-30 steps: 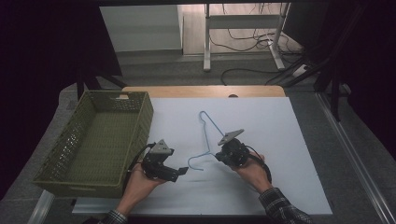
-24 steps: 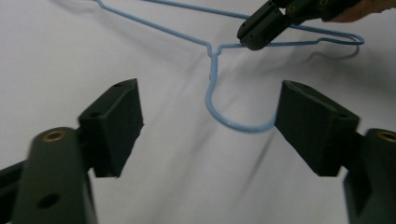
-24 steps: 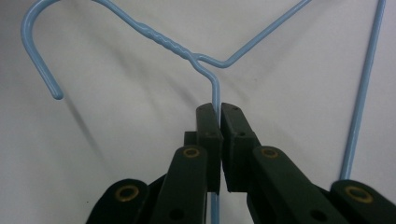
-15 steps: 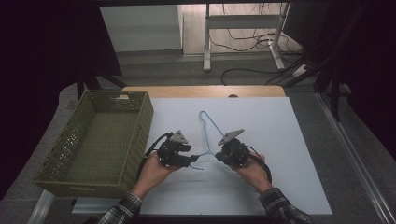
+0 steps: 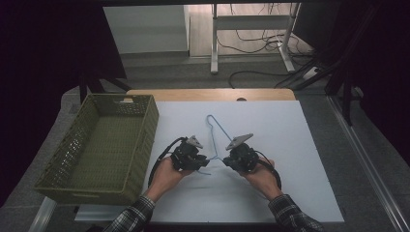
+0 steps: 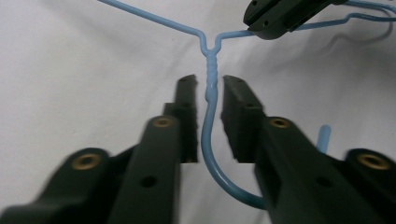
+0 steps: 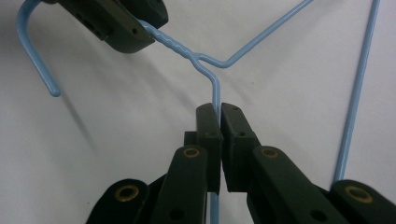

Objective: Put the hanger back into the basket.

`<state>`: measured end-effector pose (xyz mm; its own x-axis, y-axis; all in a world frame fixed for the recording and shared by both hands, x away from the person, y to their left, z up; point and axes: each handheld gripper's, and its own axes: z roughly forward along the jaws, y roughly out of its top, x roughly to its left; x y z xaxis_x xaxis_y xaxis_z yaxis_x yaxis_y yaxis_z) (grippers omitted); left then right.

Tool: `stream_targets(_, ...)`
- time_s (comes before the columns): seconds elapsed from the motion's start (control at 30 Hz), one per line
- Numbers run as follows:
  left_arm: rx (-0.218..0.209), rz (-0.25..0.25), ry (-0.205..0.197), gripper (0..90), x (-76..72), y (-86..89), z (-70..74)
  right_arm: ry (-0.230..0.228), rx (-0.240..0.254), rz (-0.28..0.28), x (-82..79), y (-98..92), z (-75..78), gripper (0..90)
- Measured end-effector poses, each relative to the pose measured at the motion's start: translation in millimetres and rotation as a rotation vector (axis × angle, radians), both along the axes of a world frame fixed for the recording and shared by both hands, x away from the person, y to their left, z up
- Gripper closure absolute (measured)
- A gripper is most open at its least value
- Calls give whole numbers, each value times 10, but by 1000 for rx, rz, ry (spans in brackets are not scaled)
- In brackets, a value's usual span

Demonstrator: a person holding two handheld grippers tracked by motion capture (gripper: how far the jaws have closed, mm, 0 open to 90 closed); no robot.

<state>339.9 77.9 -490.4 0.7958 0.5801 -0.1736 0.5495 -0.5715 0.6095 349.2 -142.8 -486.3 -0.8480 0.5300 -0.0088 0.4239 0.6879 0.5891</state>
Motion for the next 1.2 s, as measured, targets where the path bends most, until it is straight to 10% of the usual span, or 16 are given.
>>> stream_targets(0.3, -33, -4, 20, 849, 7, -4, 38, -7, 9, -22, -5, -37, 33, 776)
stream_targets(0.5, -27, -9, 15, 849, 11, -20, 61, -83, -70, -9, -109, 32, 52, 645)
stream_targets(0.8, -18, -11, 8, 847, -8, -37, 89, -156, -187, -18, -119, 187, -68, 810)
stream_targets(1.2, -273, 91, -113, 383, -64, 324, 518, -111, -68, -53, -66, 20, 98, 869)
